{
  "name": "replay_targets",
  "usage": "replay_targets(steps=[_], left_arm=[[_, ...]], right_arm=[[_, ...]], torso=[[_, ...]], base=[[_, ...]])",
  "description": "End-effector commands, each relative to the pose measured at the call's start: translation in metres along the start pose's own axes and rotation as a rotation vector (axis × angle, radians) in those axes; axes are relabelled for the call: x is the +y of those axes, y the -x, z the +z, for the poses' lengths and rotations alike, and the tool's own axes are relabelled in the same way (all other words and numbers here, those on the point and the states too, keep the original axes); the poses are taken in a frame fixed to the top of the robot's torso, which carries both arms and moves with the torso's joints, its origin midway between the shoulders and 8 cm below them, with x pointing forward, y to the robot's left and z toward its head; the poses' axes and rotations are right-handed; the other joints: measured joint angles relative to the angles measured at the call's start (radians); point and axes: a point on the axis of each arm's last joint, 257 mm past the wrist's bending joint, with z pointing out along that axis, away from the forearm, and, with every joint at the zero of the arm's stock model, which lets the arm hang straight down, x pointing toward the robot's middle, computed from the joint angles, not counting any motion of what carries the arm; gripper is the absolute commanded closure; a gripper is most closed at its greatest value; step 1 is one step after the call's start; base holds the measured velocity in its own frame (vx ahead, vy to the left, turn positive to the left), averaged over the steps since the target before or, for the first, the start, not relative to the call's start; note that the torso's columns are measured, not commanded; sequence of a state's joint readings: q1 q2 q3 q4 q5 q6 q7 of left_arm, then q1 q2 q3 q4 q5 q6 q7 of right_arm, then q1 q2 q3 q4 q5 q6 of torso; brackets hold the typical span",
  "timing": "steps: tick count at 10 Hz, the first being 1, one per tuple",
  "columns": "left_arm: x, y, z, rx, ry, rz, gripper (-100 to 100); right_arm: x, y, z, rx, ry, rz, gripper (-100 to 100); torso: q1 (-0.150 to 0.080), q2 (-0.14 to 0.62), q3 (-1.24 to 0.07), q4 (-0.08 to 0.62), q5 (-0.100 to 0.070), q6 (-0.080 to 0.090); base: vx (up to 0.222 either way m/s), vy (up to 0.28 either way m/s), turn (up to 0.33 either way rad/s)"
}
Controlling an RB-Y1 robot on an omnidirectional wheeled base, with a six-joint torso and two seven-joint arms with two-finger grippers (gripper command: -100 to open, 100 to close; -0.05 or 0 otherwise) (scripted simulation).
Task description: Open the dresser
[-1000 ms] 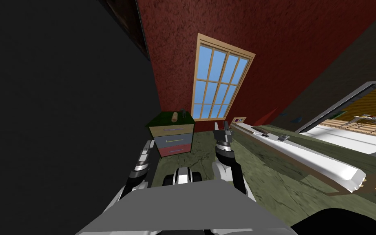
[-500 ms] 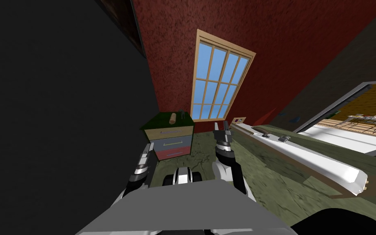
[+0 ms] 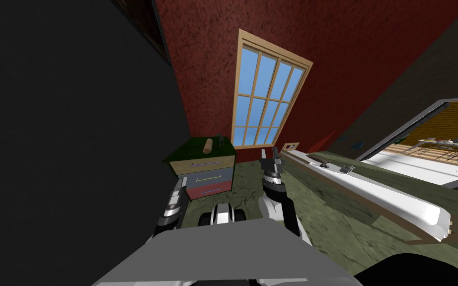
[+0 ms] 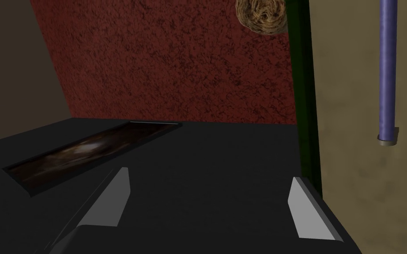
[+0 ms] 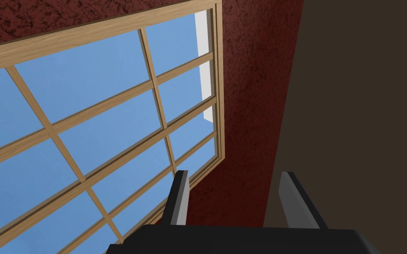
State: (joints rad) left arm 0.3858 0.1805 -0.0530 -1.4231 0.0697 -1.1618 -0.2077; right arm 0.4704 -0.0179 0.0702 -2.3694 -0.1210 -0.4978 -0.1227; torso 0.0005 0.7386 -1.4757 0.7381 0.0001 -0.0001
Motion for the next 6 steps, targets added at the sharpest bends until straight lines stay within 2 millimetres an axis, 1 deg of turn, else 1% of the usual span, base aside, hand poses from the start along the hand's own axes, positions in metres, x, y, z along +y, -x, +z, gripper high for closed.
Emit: replay_targets(steps=[1,6], left_arm=[[0.009,-0.001,-0.011,-0.006,0.013,0.004,-100],[0.022,-0.003,-0.036,-0.028,0.030,0.010,-100]], right_arm=[[0.000,0.000,0.000,0.000,0.000,0.000,0],[0.000,0.000,0.000,0.000,0.000,0.000,0]], torso=[[-0.001,-0.001,0.000,0.000,0.000,0.000],[0.000,0.000,0.000,0.000,0.000,0.000]], base=[[0.095,-0.018,-0.016],[0.096,-0.015,-0.026]])
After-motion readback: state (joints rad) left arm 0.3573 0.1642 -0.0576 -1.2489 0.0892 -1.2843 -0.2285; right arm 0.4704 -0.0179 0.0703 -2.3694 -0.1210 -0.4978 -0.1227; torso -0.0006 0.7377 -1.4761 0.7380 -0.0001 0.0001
